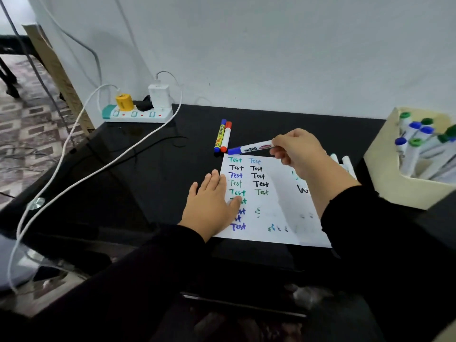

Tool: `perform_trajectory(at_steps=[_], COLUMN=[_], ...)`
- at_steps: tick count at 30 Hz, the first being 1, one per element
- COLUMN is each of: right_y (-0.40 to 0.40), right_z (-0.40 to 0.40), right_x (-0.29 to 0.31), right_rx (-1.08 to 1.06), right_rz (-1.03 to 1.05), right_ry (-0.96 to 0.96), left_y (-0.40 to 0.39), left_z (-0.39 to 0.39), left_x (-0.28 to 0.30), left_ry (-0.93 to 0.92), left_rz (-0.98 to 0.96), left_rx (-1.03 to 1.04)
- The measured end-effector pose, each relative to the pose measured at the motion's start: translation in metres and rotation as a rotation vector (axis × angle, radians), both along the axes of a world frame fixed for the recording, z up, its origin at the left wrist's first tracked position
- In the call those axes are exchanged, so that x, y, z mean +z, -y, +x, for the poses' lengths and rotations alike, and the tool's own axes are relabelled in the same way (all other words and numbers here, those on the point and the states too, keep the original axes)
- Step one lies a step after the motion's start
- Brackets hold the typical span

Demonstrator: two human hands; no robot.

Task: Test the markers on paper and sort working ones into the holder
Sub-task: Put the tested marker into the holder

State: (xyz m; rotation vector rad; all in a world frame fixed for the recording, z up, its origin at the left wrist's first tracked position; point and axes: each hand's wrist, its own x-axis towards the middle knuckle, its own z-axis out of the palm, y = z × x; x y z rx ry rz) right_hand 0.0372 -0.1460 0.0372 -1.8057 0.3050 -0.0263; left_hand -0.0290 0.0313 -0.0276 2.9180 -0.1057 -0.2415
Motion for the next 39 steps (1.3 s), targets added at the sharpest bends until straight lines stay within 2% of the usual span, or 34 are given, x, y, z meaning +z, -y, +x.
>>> perform_trajectory(at_steps=[2,7,10,15,18,24,27,34,39], right_y=[0.007,0.011,0.007,-0.005,-0.015,-0.032,-0.038,-0.045,-0.033], right_z=[-0.017,-0.049,-0.061,-0.068,-0.069,-0.066,-0.065,-0.061,-0.054], right_x=[0.002,0.001,-0.006,-0.019,-0.025,-0.027,-0.026,-0.030,-0.024], right_rx=[-0.031,-0.112,-0.131,-0.186,-0.127,0.038,0.040,-0.114,-0.150], right_rz=[0.108,0.295,0.368,0.530,0.620,0.402,0.393,0.423,0.396], right_ry=[0.031,0.008,-0.029,-0.029,-0.052,-0.151,-0.153,-0.083,-0.046], left_y=[-0.001,-0.007,-0.007,-0.006,-0.006,-0.005,-0.007,0.004,0.006], left_z=[-0.003,-0.017,-0.024,-0.027,-0.024,-0.016,-0.015,-0.018,-0.020], left_x=[0.003,0.012,0.015,0.013,0.014,0.022,0.025,0.035,0.042], left_ry=[0.018,0.097,0.139,0.155,0.176,0.210,0.250,0.285,0.138], left_rz=[-0.080,-0.626,-0.741,-0.740,-0.726,-0.473,-0.412,-0.323,-0.409], left_rx=[0.018,0.105,0.066,0.082,0.114,0.079,0.061,-0.016,-0.023])
